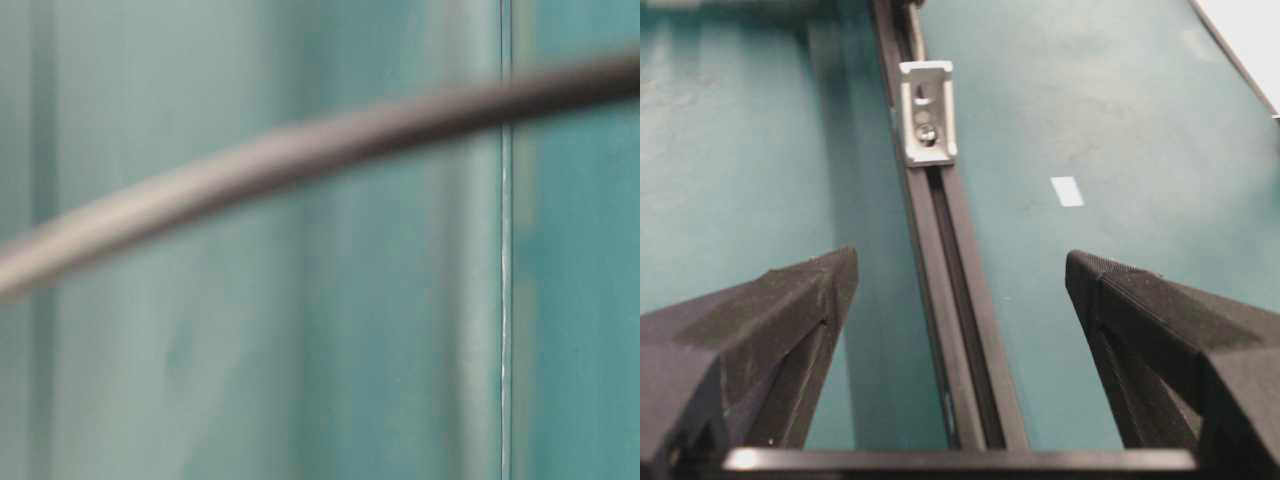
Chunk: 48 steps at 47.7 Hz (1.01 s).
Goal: Insert the wire through the hole in the metal fitting marked with a red label.
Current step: 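Align the wire tip with the red-ringed hole and push it through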
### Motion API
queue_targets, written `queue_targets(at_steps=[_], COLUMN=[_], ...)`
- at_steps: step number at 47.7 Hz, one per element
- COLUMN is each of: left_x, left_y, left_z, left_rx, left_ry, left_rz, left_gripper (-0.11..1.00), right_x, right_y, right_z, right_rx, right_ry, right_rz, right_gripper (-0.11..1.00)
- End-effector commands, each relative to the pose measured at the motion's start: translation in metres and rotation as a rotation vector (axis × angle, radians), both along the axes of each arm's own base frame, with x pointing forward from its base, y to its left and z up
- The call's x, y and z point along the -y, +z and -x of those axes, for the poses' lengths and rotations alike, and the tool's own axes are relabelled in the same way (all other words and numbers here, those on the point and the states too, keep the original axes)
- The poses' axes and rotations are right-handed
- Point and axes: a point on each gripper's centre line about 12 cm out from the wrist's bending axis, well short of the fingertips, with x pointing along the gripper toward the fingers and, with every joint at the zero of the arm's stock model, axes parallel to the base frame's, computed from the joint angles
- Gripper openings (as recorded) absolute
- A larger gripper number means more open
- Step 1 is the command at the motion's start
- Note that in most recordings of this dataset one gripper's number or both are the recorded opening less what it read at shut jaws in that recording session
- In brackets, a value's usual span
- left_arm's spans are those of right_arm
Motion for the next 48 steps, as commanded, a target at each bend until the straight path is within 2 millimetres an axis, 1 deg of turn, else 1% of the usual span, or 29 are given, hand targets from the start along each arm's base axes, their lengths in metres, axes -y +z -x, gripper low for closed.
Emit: queue_targets(at_steps=[1, 22, 48], left_x=[0.0041, 0.0049, 0.0050], left_y=[0.0065, 0.0058, 0.0058], left_z=[-0.0030, -0.0054, -0.0057], left_rx=[0.027, 0.010, 0.009], left_ry=[-0.012, -0.012, -0.012], left_rz=[0.006, 0.002, 0.002], left_gripper=[0.54, 0.54, 0.54], right_x=[-0.0010, -0.0014, -0.0020], right_y=[0.0085, 0.0099, 0.0063], right_z=[-0.0052, -0.0070, -0.0112], right_rx=[0.033, 0.038, 0.031], right_ry=[-0.007, -0.008, -0.012], right_rz=[-0.013, -0.014, -0.012], right_gripper=[-0.01, -0.01, -0.01])
